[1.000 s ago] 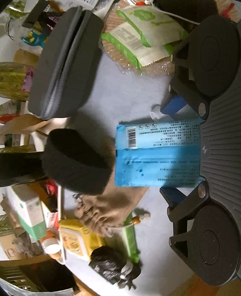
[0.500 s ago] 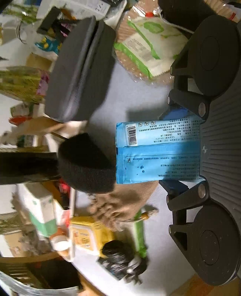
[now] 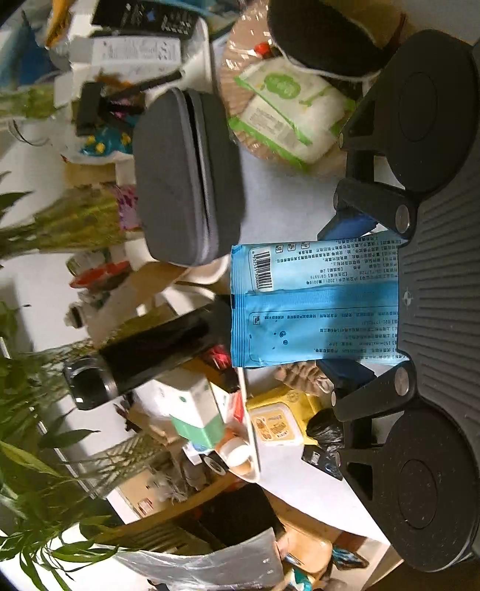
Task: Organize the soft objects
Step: 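Lift the blue packet with the right tool while the left tool grasps the black snack box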
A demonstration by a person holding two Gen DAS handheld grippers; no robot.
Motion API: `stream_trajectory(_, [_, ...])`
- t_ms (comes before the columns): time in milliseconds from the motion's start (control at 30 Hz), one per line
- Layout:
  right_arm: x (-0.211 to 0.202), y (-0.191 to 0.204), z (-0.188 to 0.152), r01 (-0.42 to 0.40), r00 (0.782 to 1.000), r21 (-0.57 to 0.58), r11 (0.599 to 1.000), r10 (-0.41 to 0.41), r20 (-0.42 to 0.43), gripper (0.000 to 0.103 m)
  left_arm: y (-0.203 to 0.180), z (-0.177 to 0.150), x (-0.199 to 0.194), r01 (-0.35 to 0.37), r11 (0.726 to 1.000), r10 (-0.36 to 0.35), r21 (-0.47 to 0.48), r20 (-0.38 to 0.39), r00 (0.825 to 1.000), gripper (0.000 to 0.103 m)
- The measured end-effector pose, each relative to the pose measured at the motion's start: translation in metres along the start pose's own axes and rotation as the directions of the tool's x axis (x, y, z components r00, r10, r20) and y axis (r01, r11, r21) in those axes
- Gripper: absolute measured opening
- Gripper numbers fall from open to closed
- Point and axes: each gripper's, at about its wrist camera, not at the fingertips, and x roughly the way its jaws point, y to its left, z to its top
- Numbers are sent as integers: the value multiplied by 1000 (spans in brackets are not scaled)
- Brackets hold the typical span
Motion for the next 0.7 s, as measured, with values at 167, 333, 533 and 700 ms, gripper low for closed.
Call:
stream_trajectory(167, [-8,12,-6,69,998,-35,997,-69,12,67,4,10,26,8,999,-6,45,-61,998,64])
stream_trajectory(333, [-11,18,-11,116,993,-71,991,-115,20,67,7,16,64,2,994,13,111,-133,991,64])
stream_trajectory(533, [-13,22,-13,102,995,-89,991,-100,22,67,8,17,117,64,981,-23,181,-221,975,64])
stream_trajectory(700, [-9,20,-14,102,995,-90,991,-101,13,67,2,15,156,111,973,-51,204,-282,958,64])
